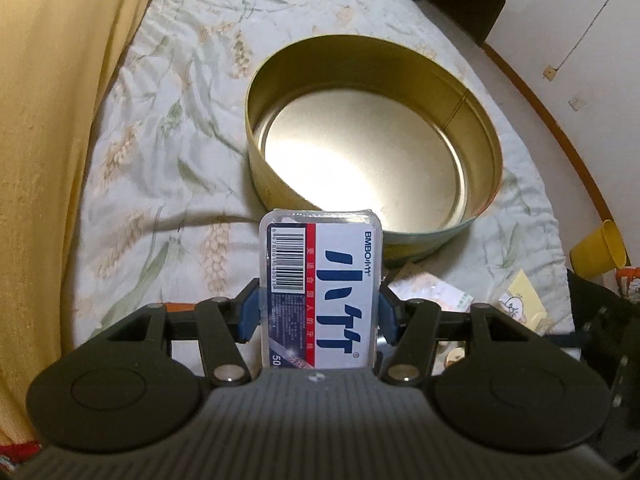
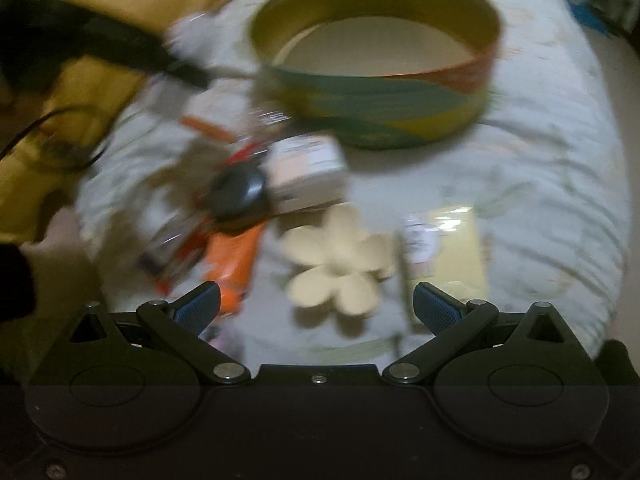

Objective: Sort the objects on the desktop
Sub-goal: 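Carry the eraser box with the left gripper while the right gripper grasps the clear bag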

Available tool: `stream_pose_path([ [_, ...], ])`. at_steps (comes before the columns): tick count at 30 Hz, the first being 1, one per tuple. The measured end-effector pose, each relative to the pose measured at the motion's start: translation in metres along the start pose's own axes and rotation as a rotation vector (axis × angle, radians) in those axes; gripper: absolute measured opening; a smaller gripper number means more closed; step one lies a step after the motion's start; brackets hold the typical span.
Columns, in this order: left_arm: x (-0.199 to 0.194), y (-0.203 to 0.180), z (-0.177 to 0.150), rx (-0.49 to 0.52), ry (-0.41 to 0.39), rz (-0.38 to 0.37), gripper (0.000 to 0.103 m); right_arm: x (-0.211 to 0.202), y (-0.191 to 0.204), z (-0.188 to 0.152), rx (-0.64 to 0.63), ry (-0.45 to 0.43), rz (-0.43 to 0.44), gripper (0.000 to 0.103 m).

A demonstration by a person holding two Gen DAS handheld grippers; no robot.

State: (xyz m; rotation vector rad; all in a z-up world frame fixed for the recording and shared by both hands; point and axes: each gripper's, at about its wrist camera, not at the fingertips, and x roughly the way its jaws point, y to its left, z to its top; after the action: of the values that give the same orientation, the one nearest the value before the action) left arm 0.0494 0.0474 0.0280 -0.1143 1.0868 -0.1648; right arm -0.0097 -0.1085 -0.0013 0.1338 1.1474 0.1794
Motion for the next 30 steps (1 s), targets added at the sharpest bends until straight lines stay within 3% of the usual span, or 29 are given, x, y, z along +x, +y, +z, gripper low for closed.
stream_pose_path([
  [6,0.000,-0.001,0.000,0.013,0.002,-0.002,0.060,0.003,0.030,-0.010,-0.096,0.044,0.094,0.103],
  [13,0.001,-0.002,-0.001,0.024,0.009,-0.005,0.060,0.020,0.044,-0.018,-0.084,0.097,0.149,0.101],
  [16,0.000,-0.003,-0.001,0.028,0.006,-0.005,0.060,0.033,0.049,-0.020,-0.088,0.133,0.173,0.089],
  [17,0.000,-0.003,-0.001,0.030,0.003,-0.004,0.060,0.039,0.051,-0.021,-0.089,0.150,0.185,0.081],
  [19,-0.001,-0.003,-0.001,0.031,-0.001,-0.004,0.060,0.049,0.053,-0.023,-0.089,0.177,0.180,0.077],
  [21,-0.002,-0.002,0.000,0.033,-0.005,-0.005,0.060,0.052,0.051,-0.024,-0.095,0.170,0.173,0.059],
  [22,-0.002,-0.003,0.000,0.034,-0.008,-0.004,0.060,0.050,0.050,-0.024,-0.092,0.161,0.170,0.039],
  [25,-0.002,-0.003,0.002,0.037,-0.014,0.001,0.060,0.042,0.043,-0.020,-0.073,0.152,0.172,0.031],
  [30,-0.002,-0.005,0.006,0.042,-0.024,0.004,0.060,0.020,0.039,-0.012,-0.080,0.099,0.167,0.031],
])
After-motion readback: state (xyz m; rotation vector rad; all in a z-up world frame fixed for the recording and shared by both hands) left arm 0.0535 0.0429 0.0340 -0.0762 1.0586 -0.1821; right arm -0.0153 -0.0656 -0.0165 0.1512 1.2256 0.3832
